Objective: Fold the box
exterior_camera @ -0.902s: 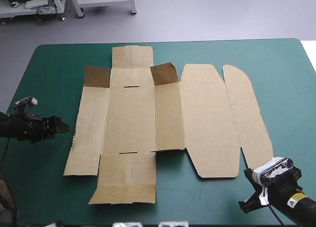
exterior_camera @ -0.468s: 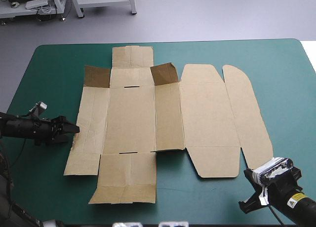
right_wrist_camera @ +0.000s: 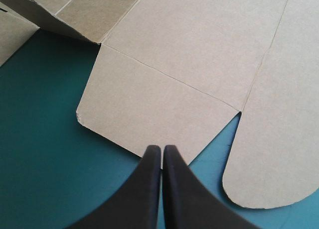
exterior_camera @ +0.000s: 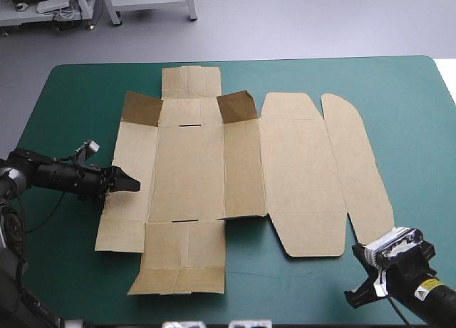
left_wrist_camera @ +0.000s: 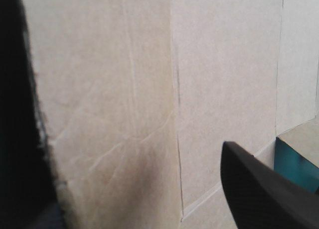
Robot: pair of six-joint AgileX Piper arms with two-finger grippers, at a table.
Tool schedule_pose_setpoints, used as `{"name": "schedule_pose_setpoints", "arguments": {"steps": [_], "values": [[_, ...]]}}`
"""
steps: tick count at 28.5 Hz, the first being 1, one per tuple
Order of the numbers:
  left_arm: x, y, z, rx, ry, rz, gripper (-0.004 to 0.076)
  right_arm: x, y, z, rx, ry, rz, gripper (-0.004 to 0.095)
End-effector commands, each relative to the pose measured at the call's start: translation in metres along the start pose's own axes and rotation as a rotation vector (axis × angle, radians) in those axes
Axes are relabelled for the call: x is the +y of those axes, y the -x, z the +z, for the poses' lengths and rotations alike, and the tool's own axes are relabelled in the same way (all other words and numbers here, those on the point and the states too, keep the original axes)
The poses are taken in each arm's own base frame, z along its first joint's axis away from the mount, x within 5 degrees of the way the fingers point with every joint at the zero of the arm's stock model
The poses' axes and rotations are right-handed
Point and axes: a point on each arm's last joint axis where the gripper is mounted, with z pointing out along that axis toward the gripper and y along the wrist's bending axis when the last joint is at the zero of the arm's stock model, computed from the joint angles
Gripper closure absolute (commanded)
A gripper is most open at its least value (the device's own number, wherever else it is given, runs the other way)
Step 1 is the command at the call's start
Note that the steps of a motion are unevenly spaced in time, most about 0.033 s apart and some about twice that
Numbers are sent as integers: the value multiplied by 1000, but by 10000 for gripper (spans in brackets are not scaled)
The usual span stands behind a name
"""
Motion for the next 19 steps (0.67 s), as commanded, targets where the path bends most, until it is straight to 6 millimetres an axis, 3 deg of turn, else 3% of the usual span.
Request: {"name": "schedule_pose_setpoints", "arguments": {"steps": [1,4,7,19], "values": [[-16,-3,-1,46,-58,43,274,-1,12,-4,-77,-13,-4,908],[-15,-3,-1,40,-52,43,440,-1,12,-4,-77,-13,-4,908],[-16,-3,-1,39,-55,84,722,-1,12,-4,-77,-13,-4,908],[-17,-1,-1,28,-65,145,733,-1,12,-4,-77,-13,-4,908]]}}
